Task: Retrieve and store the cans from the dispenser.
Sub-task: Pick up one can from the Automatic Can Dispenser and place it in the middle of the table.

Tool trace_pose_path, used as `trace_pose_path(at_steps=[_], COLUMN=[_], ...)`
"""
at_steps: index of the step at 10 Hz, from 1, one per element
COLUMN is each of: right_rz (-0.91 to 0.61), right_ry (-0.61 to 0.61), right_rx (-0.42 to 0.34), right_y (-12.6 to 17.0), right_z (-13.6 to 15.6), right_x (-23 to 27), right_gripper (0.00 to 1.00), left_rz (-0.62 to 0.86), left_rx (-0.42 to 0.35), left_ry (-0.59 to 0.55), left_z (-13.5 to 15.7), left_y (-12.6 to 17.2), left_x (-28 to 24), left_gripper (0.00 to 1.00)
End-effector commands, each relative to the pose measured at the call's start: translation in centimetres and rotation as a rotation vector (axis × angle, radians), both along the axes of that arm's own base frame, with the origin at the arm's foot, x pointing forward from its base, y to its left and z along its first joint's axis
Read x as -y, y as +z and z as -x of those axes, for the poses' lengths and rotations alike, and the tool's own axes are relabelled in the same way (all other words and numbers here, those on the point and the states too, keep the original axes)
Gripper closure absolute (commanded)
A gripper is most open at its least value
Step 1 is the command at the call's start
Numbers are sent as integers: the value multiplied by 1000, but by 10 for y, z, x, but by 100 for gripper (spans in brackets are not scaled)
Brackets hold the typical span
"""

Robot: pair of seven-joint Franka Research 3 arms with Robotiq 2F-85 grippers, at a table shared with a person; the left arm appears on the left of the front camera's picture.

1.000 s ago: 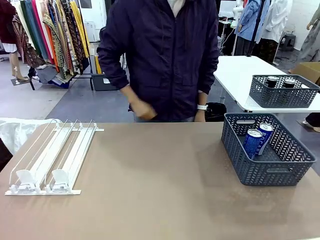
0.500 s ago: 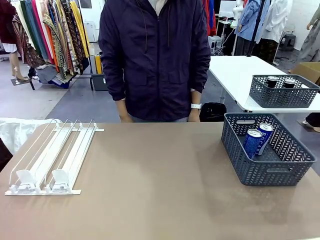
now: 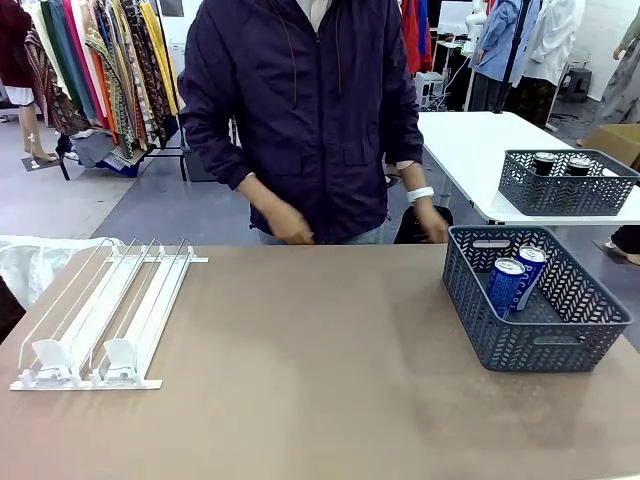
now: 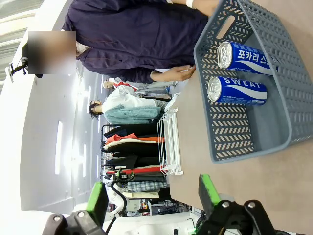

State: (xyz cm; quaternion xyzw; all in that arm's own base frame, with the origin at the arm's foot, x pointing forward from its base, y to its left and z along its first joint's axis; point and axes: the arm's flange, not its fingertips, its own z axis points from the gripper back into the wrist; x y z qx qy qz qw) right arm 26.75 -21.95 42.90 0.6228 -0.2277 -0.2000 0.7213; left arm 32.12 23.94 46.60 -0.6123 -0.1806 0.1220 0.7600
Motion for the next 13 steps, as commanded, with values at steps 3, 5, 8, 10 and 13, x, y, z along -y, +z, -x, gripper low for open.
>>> trace_pose_path(at_steps=[3,5,8,10,13], right_rz=[-8,-8,-8,-8,-8], right_ry=[2,2,2,2,2], right_rx=[3,3,3,3,3], right_y=[3,3,3,3,3], right_z=[0,0,0,0,0], right_x=[0,0,0,0,0], right_gripper=[0,0,0,0,0], left_rz=[11,11,11,11,11], left_rx=[18,18,18,18,18], left_ry=[2,2,2,2,2], left_z=[1,1,1,1,1], left_y=[2,2,2,2,2], left_x=[0,0,0,0,0], left_gripper=[0,0,0,0,0])
